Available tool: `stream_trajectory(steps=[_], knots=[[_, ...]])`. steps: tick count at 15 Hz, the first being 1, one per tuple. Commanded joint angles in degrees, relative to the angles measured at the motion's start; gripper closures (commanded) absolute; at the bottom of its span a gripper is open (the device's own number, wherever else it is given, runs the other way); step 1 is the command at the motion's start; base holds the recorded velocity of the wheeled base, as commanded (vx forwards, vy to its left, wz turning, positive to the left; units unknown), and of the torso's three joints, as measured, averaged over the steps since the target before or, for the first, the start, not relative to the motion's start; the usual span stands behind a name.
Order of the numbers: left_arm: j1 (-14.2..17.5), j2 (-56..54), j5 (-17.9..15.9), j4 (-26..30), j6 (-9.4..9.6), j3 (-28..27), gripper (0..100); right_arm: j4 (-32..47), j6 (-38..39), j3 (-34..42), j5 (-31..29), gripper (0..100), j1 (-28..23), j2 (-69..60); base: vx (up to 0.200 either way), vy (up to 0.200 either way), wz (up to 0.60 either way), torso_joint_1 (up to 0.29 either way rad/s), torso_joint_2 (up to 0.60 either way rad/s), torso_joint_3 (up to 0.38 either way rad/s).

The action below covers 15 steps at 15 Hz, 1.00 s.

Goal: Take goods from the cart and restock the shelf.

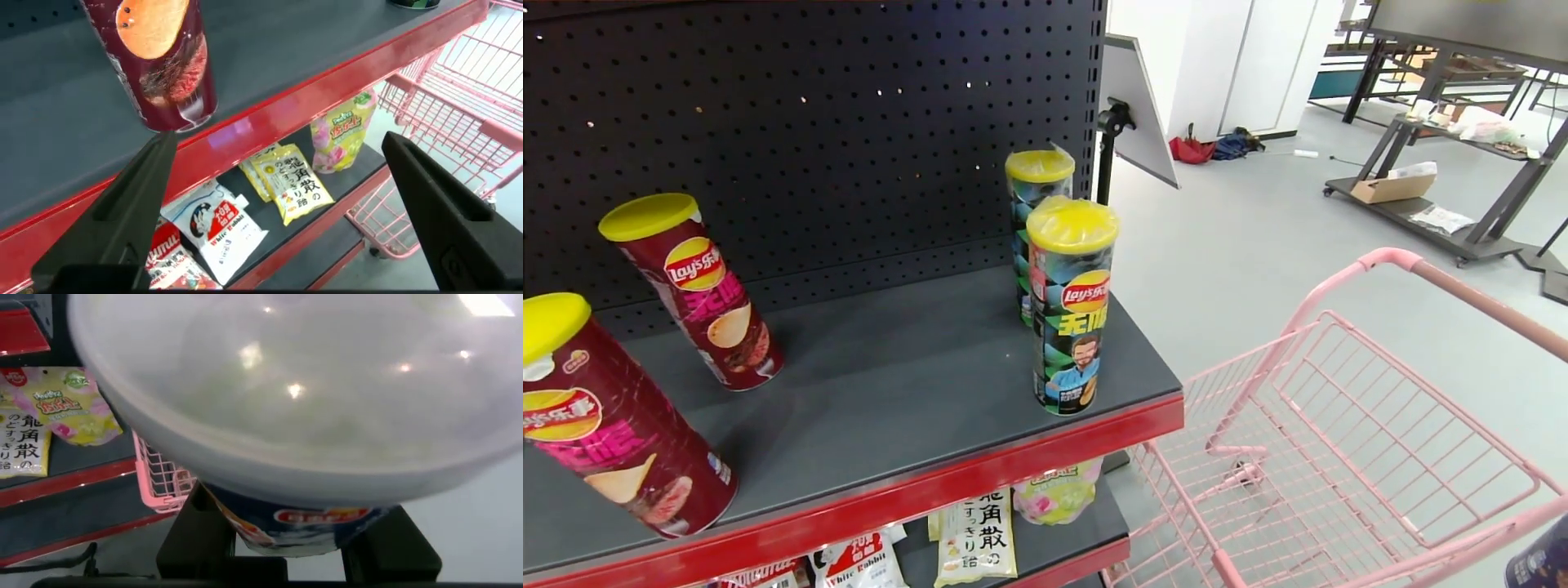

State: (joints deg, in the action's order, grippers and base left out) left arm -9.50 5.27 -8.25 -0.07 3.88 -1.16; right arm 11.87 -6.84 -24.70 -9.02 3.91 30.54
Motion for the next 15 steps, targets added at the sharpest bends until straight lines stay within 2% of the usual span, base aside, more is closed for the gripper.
stream_trajectory(steps=[1, 7, 15], knots=[[0.0, 0.1, 0.0, 0.0, -0.01, -0.1, 0, 0.0, 0.0, 0.3, 0.0, 100, 0.0, 0.1, 0.000, 0.000, 0.60, 0.012, -0.03, -0.027], [0.0, 0.1, -0.2, 0.0, -0.01, 0.0, 0, 0.0, 0.0, 1.5, 0.0, 100, 0.0, -0.4, 0.000, 0.000, 0.60, 0.010, -0.01, 0.002], [0.0, 0.1, 2.7, -0.2, 0.08, 0.1, 0, -0.1, 0.4, 5.4, -0.1, 100, 0.0, -8.6, 0.000, 0.000, 0.00, 0.000, 0.00, 0.000]])
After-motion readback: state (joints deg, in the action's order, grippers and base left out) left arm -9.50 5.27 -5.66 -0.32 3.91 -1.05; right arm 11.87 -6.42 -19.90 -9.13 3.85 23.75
